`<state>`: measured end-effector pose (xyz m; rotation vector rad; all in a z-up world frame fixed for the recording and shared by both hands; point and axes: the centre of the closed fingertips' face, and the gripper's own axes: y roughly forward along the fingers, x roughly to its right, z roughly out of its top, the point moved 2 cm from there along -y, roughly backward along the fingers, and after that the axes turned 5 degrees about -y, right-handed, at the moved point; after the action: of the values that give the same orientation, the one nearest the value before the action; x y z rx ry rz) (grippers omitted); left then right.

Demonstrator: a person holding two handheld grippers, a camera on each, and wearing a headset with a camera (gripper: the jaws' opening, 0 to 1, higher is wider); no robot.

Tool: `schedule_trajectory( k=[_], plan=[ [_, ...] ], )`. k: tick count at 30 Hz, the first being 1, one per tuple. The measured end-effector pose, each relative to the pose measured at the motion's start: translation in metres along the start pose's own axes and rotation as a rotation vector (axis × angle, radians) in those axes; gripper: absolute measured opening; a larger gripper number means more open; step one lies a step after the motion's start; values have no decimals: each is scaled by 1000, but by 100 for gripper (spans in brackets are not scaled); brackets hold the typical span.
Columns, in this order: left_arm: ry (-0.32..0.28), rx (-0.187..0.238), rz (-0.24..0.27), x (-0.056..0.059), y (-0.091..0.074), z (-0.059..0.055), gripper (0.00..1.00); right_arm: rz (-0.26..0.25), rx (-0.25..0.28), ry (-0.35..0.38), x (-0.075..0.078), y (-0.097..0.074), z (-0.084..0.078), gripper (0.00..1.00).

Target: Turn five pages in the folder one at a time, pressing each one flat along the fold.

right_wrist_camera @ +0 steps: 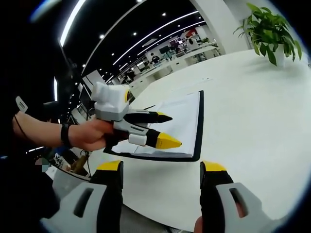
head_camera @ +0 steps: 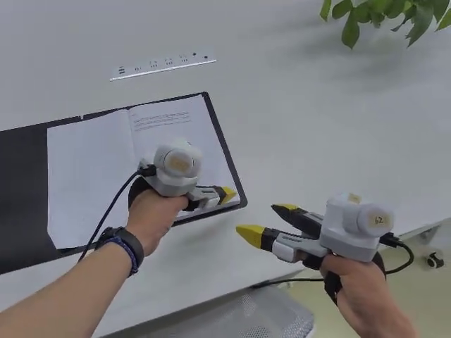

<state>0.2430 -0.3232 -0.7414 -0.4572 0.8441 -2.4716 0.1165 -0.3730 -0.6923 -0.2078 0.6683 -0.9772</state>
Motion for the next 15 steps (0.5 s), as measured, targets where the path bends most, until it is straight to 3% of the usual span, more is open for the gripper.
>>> schedule_trajectory(
  k=[5,15],
  plan=[
    [24,-33,58,-10,7,-10,72,-3,-5,10,0,-2,-3,63],
    [55,-79,72,-11,13,-22,73,3,-20,12,0,-1,-4,61]
  ],
)
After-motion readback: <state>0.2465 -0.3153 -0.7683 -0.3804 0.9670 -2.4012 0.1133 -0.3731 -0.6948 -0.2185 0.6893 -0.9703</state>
